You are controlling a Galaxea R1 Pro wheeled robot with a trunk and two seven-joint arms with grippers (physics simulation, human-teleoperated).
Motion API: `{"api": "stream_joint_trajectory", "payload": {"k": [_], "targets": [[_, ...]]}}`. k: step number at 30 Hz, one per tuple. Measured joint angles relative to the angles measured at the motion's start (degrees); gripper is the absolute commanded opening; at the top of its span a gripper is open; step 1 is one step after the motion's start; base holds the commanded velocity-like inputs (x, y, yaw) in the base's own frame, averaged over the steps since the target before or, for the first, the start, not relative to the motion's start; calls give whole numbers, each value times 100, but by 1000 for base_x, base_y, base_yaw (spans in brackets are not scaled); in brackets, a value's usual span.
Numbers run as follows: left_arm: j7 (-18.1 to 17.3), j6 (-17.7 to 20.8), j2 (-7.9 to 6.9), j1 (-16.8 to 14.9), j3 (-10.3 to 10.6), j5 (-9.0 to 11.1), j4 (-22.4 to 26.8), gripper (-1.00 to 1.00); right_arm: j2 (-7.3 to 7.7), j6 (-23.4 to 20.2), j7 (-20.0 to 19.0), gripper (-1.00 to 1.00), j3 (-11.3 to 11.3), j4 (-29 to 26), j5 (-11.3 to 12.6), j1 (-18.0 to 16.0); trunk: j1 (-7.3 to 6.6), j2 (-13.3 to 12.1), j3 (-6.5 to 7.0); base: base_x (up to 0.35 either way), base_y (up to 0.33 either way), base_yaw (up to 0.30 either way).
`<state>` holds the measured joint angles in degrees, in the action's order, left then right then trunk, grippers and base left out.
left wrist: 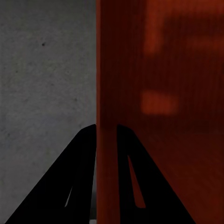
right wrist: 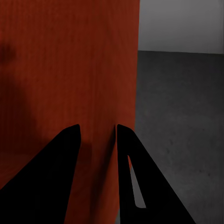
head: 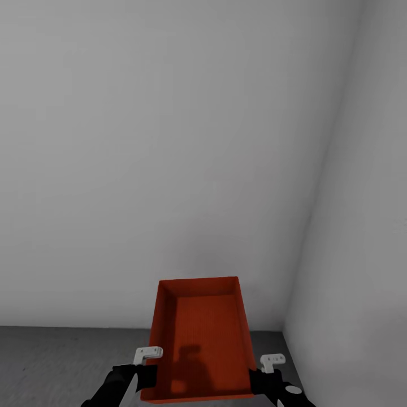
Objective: Move the two storage containers from the living room to the garage. In the garage, place one container on the floor and stack the other container on top of it (either order is fine).
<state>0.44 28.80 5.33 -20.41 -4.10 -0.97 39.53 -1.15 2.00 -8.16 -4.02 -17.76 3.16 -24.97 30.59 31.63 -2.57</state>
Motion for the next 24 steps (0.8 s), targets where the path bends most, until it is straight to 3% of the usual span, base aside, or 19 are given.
{"api": "stream_joint_trajectory", "payload": {"k": [24], "targets": [[0, 0, 0, 1, 0, 0, 2, -100, 0, -1, 0, -100, -2, 0, 1, 0, 0, 0, -219, 0, 0, -1]]}}
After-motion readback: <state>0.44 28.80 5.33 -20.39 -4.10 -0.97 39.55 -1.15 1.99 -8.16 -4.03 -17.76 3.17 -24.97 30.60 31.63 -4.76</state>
